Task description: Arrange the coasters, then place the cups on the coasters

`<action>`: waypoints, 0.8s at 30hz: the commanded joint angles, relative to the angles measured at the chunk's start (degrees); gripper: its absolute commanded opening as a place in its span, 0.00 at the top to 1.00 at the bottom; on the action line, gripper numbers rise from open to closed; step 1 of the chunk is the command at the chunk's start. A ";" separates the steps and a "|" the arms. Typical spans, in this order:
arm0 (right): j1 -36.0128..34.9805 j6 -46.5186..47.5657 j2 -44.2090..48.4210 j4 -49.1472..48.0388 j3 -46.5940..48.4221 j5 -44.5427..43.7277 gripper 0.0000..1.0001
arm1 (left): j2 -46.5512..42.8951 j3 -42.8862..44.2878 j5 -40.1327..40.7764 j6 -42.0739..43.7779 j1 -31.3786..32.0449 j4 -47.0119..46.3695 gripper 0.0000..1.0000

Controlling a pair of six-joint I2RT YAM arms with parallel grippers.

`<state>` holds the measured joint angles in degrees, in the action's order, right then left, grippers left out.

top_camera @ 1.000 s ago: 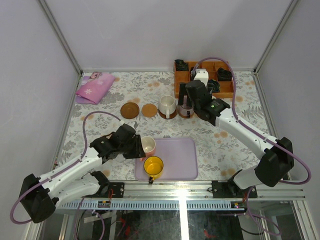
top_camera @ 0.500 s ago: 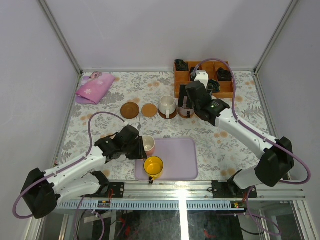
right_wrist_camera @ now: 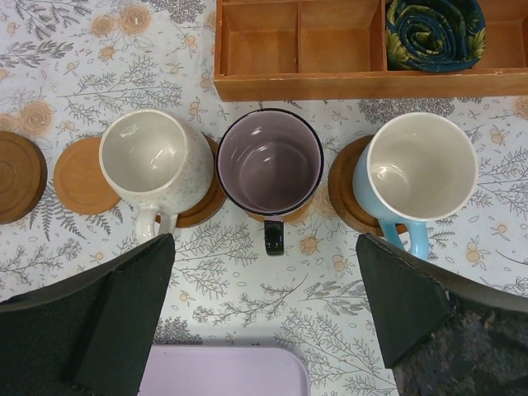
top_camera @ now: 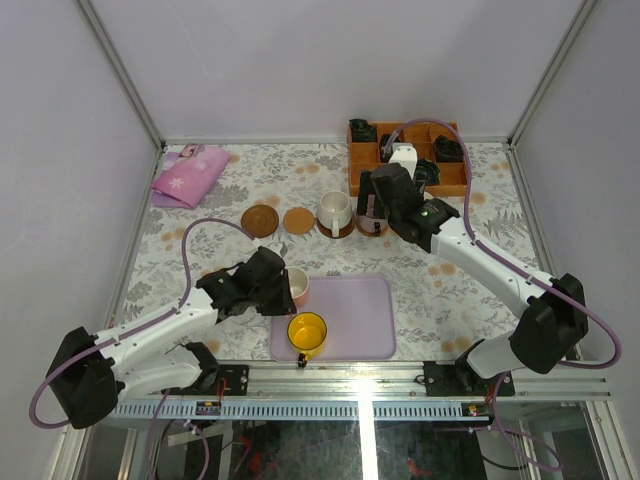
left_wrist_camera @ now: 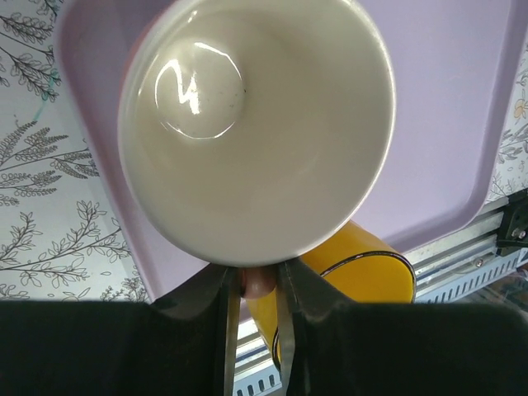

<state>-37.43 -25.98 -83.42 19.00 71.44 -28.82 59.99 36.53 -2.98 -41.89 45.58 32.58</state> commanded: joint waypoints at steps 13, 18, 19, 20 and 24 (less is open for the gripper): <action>0.43 2.07 1.77 -3.51 -1.37 -2.67 0.01 | 3.18 8.09 17.02 8.28 1.52 -6.41 1.00; 0.52 3.24 1.94 -4.68 -2.14 -3.52 0.01 | 4.37 8.71 18.56 10.33 1.51 -10.19 1.00; 0.52 3.38 1.90 -5.09 -2.35 -3.68 0.01 | 4.40 8.80 19.11 10.68 1.52 -10.76 1.00; 0.56 3.56 1.82 -5.30 -2.47 -3.74 0.01 | 4.28 8.91 19.74 11.07 1.55 -11.31 1.00; 0.69 3.77 0.97 -5.58 -2.48 -3.40 0.01 | 3.09 9.53 22.87 13.19 1.55 -13.26 1.00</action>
<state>-37.36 -23.31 -83.42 16.49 68.71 -30.44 64.69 42.54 13.78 -32.16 46.85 28.69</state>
